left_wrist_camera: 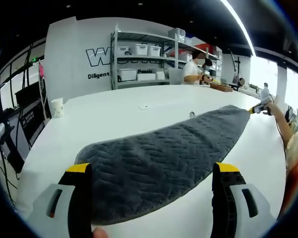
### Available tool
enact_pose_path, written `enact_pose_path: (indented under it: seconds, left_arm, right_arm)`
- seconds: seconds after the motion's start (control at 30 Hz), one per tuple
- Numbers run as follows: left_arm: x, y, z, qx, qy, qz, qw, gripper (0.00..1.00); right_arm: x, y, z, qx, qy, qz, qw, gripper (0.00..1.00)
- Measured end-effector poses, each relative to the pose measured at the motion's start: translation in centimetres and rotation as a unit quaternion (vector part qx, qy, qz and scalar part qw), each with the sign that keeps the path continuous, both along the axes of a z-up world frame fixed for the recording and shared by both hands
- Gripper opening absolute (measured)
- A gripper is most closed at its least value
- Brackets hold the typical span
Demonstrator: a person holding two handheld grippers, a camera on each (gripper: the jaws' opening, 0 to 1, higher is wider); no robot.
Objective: Open the folded towel by lifting each exposed corner and separating the folded layers until the towel lies flat within the target outline without major curled edges
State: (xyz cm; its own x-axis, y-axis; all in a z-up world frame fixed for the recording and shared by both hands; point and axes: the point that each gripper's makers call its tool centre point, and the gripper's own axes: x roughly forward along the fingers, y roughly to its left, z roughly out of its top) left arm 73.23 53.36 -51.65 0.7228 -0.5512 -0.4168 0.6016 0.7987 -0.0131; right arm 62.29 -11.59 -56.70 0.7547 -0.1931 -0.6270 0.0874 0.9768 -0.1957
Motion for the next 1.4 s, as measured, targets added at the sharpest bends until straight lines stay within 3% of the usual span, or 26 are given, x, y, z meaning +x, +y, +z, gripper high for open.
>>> enact_pose_path:
  seconds: [0.2, 0.47, 0.73, 0.83, 1.1, 1.4]
  left_arm:
    - [0.0, -0.3, -0.1, 0.000, 0.001, -0.004, 1.0000, 1.00]
    - [-0.1, -0.4, 0.2, -0.002, 0.003, -0.005, 1.0000, 1.00]
    - [0.0, -0.3, 0.1, -0.001, 0.004, -0.005, 1.0000, 1.00]
    - [-0.1, -0.1, 0.0, -0.002, 0.006, -0.003, 1.0000, 1.00]
    - [0.2, 0.0, 0.0, -0.013, 0.009, 0.005, 0.9999, 0.99]
    - [0.5, -1.0, -0.3, -0.021, 0.020, -0.005, 0.9996, 0.99]
  right_arm:
    - [0.2, 0.4, 1.5, 0.014, -0.036, 0.003, 0.9993, 0.00]
    - [0.1, 4.6, 6.3, 0.013, -0.117, 0.048, 0.9919, 0.00]
    - [-0.5, 10.1, 7.0, 0.026, -0.109, 0.103, 0.9884, 0.44]
    - [-0.4, 11.3, 6.9, 0.029, -0.107, 0.119, 0.9867, 0.63]
    - [-0.6, 13.3, 5.8, 0.047, -0.092, 0.132, 0.9859, 1.00]
    - [-0.5, 15.8, 4.9, 0.050, -0.079, 0.166, 0.9817, 0.99]
